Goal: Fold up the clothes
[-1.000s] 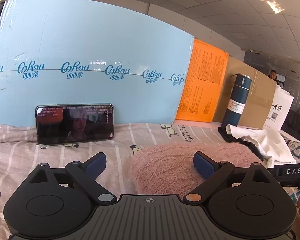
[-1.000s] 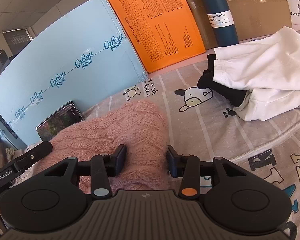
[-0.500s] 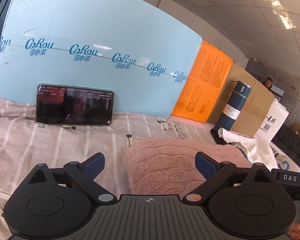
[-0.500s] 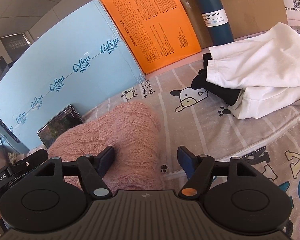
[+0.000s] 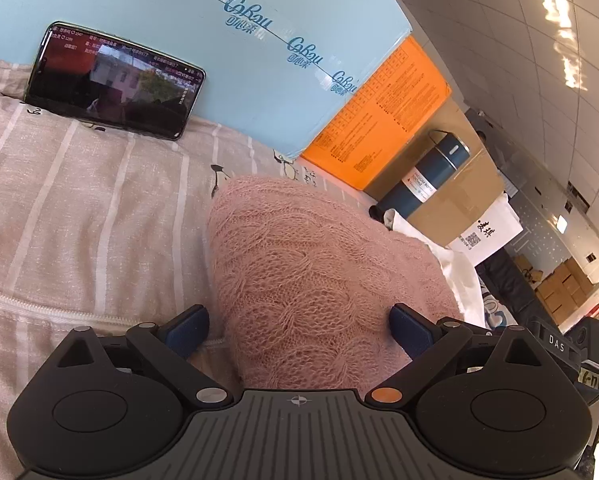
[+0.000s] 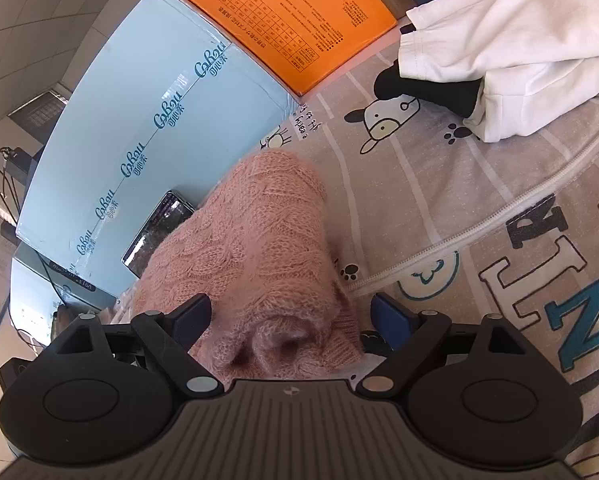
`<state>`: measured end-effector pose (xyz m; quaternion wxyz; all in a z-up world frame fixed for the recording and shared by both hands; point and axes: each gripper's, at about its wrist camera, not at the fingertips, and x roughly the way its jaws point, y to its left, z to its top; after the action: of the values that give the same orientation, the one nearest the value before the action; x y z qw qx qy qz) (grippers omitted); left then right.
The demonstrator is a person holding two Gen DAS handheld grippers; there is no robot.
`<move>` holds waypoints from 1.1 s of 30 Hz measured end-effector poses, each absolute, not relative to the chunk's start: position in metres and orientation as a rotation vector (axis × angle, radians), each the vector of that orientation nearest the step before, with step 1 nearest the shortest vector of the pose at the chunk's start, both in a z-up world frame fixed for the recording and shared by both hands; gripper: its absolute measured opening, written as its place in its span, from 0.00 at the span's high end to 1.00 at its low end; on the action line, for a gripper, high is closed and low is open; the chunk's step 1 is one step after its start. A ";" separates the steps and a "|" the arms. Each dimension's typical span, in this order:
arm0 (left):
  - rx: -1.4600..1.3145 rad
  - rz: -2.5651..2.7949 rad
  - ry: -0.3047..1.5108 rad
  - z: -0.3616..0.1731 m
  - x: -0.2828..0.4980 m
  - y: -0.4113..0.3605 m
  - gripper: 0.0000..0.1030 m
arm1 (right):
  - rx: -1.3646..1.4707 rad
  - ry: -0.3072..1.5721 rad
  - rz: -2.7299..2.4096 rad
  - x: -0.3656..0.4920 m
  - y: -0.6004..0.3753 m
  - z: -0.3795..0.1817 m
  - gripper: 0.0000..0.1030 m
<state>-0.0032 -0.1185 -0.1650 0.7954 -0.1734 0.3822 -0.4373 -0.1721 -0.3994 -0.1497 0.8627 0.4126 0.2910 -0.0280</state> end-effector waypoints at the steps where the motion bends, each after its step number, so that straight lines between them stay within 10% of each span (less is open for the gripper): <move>1: -0.382 -0.945 0.823 -0.165 -0.003 -0.119 0.05 | 0.870 0.610 -0.050 -0.169 -0.399 -0.149 0.15; 6: -0.423 -0.941 0.806 -0.170 -0.005 -0.125 0.05 | 0.880 0.602 -0.024 -0.156 -0.392 -0.144 0.22; 8: -0.411 -0.934 0.782 -0.169 -0.008 -0.126 0.08 | 0.883 0.597 -0.019 -0.153 -0.389 -0.144 0.41; 14: -0.372 -0.928 0.707 -0.162 -0.016 -0.125 0.41 | 0.847 0.555 -0.008 -0.158 -0.387 -0.135 0.58; 33: -0.317 -1.088 0.601 -0.110 -0.065 -0.212 0.52 | 0.803 0.271 -0.071 -0.236 -0.453 -0.094 0.63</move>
<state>-0.0650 -0.2115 -0.1097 0.8012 -0.1478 0.2802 -0.5076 -0.2364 -0.4533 -0.0940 0.9110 0.3894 0.1315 -0.0343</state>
